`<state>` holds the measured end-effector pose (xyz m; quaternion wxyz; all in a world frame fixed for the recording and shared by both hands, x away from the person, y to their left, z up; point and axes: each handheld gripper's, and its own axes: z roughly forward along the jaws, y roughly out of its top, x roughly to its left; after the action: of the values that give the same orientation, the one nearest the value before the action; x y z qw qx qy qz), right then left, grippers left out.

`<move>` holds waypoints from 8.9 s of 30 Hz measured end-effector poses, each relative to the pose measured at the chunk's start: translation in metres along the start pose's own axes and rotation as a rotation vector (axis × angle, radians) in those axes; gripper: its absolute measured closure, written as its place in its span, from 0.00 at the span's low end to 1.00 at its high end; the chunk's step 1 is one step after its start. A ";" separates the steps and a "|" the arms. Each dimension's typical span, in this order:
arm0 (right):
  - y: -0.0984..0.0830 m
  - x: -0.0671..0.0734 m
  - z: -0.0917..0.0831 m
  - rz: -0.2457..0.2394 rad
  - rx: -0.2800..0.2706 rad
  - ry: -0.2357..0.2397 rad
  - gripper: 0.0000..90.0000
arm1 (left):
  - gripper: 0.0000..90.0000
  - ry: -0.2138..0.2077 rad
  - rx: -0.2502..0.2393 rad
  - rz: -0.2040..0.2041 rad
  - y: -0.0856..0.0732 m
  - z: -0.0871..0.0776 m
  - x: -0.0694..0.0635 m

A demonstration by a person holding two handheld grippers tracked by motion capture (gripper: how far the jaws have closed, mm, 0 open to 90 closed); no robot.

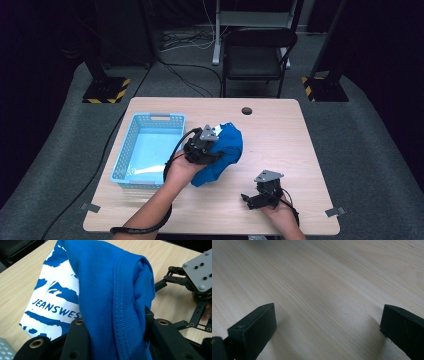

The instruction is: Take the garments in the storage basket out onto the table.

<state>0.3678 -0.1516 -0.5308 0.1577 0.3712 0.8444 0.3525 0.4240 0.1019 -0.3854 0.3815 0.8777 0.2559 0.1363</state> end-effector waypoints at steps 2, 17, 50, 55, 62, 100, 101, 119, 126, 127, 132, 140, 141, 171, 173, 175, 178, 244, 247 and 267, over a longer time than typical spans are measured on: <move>0.000 0.000 0.000 0.001 0.000 0.000 0.00 | 0.71 -0.002 0.005 -0.003 0.000 0.002 0.000; 0.000 0.000 0.000 -0.001 0.000 0.001 0.00 | 0.71 -0.029 0.045 -0.027 -0.010 0.026 0.000; 0.000 0.000 0.000 -0.001 0.000 0.002 0.00 | 0.71 -0.066 0.109 -0.088 -0.030 0.059 0.003; 0.000 0.000 0.000 -0.001 0.000 0.001 0.00 | 0.71 -0.072 0.127 -0.094 -0.035 0.066 0.003; 0.000 0.000 0.000 -0.001 0.000 0.001 0.00 | 0.71 -0.079 0.135 -0.116 -0.042 0.076 0.004; 0.000 0.000 0.000 -0.001 0.000 0.002 0.00 | 0.42 -0.174 0.114 -0.153 -0.058 0.091 0.001; 0.000 0.000 0.000 -0.001 0.000 0.002 0.00 | 0.40 -0.176 0.113 -0.153 -0.058 0.091 0.001; 0.000 0.000 0.000 -0.001 0.000 0.002 0.00 | 0.21 -0.157 0.084 -0.126 -0.055 0.078 -0.004; 0.000 0.000 0.000 -0.001 0.000 0.002 0.00 | 0.17 -0.141 0.054 -0.114 -0.051 0.067 -0.004; 0.000 0.000 0.000 -0.001 0.000 0.002 0.00 | 0.16 -0.136 0.051 -0.113 -0.051 0.066 -0.004; 0.000 0.000 0.000 -0.001 0.000 0.002 0.00 | 0.14 -0.123 0.037 -0.105 -0.049 0.061 -0.004; 0.000 0.000 0.000 -0.001 0.000 0.002 0.00 | 0.14 -0.117 0.023 -0.100 -0.045 0.053 -0.004; 0.000 0.000 0.000 -0.001 0.000 0.001 0.00 | 0.14 -0.117 0.019 -0.100 -0.045 0.052 -0.004; 0.000 0.000 0.000 0.000 0.000 0.002 0.00 | 0.05 -0.081 -0.079 -0.071 -0.031 0.014 -0.007; 0.000 0.000 0.000 0.000 -0.001 0.002 0.00 | 0.04 -0.078 -0.080 -0.072 -0.031 0.013 -0.008; 0.000 0.000 0.000 0.000 -0.001 0.002 0.00 | 0.03 -0.081 -0.085 -0.075 -0.031 0.012 -0.008; 0.000 0.000 0.000 0.000 -0.001 0.002 0.00 | 0.02 -0.081 -0.091 -0.080 -0.030 0.010 -0.008; 0.000 0.000 0.000 0.006 -0.001 -0.003 0.00 | 0.03 -0.014 -0.152 -0.152 -0.093 -0.047 0.018; 0.000 0.000 0.000 0.006 -0.002 -0.003 0.00 | 0.03 -0.013 -0.151 -0.155 -0.094 -0.047 0.019; 0.000 0.000 0.000 0.006 -0.001 -0.003 0.00 | 0.04 0.037 -0.200 -0.219 -0.102 -0.071 0.042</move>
<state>0.3682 -0.1516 -0.5308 0.1580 0.3742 0.8428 0.3530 0.3926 0.2272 -0.4114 0.4749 0.7996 0.3422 0.1346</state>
